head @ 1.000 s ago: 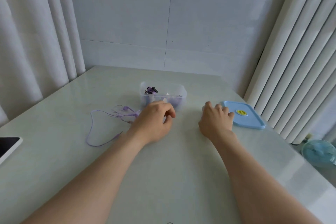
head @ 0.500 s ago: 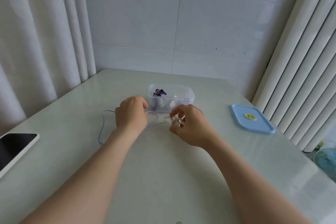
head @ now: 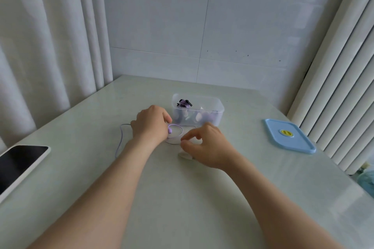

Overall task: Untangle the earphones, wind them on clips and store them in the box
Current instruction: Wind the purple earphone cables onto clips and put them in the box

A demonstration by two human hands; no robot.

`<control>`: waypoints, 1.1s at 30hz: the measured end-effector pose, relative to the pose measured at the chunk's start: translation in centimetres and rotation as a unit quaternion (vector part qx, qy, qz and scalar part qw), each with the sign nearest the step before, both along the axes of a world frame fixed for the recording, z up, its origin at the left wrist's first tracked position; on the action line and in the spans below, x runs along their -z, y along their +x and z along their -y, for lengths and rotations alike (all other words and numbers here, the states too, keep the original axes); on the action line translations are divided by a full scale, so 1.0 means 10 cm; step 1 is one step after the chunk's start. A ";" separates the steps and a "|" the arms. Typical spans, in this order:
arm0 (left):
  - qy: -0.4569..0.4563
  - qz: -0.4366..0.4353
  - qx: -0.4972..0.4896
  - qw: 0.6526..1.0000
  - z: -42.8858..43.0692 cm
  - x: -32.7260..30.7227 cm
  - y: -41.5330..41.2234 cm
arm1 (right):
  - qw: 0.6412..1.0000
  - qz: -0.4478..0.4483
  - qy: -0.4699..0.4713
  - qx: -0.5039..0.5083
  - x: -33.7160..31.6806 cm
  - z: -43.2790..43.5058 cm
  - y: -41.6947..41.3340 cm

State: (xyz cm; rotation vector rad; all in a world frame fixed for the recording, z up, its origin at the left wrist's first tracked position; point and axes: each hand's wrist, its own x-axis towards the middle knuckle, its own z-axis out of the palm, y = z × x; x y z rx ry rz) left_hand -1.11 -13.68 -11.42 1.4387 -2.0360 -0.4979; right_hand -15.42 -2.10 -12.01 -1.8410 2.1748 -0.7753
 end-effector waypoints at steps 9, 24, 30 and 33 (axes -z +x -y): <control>0.046 -0.072 0.091 0.992 -0.07 -0.08 0.04 | 0.996 -0.042 0.057 0.062 -0.06 0.02 0.12; 0.070 0.082 0.094 0.990 -0.05 -0.07 -0.03 | 0.855 0.418 -0.285 0.119 -0.22 0.03 -0.15; 0.019 0.162 0.080 0.983 -0.06 -0.04 -0.03 | 0.843 0.329 -0.390 0.172 -0.31 -0.03 -0.23; 0.013 0.090 0.048 0.995 -0.02 -0.05 -0.04 | 0.873 0.187 -0.401 0.205 -0.31 -0.07 -0.30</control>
